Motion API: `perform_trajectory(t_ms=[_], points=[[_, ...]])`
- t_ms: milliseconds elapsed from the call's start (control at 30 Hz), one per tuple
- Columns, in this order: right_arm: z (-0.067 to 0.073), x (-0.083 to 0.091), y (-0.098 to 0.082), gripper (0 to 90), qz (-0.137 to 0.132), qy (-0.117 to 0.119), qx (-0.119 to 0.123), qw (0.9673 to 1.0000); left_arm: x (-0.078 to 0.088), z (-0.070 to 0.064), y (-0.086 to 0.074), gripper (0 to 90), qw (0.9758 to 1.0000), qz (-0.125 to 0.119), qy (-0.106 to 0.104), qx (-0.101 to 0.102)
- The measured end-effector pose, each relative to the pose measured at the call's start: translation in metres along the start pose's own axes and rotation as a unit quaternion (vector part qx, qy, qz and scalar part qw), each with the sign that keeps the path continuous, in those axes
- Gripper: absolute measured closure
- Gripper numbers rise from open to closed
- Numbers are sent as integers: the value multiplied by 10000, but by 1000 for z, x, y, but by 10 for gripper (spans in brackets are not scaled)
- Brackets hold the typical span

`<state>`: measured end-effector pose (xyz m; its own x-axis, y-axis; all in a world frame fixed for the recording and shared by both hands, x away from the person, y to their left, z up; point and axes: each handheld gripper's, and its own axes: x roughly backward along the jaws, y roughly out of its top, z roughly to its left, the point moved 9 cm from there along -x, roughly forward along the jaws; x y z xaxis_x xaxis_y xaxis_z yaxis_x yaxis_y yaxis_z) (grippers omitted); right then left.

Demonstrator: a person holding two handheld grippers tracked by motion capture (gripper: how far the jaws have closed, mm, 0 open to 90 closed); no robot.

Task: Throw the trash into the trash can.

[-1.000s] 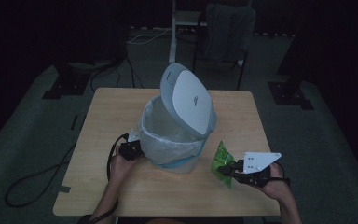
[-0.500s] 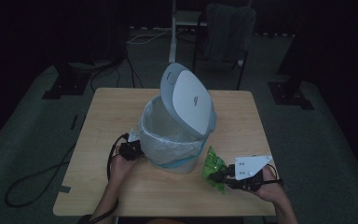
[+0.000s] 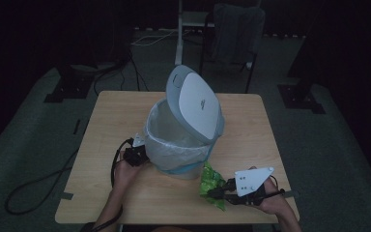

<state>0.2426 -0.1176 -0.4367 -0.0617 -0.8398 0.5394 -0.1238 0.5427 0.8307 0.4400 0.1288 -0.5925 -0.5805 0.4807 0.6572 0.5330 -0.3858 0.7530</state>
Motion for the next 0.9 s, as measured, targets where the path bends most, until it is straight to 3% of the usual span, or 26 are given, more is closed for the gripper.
perform_trajectory(t_ms=[533, 900], points=[[4, -32, 23, 881, -192, 438, 176, 9987, 0, 0, 0, 900, 10000, 1, 3, -5], [-1, -60, 53, 881, -448, 674, 194, 9965, 0, 0, 0, 900, 10000, -5, 0, -1]])
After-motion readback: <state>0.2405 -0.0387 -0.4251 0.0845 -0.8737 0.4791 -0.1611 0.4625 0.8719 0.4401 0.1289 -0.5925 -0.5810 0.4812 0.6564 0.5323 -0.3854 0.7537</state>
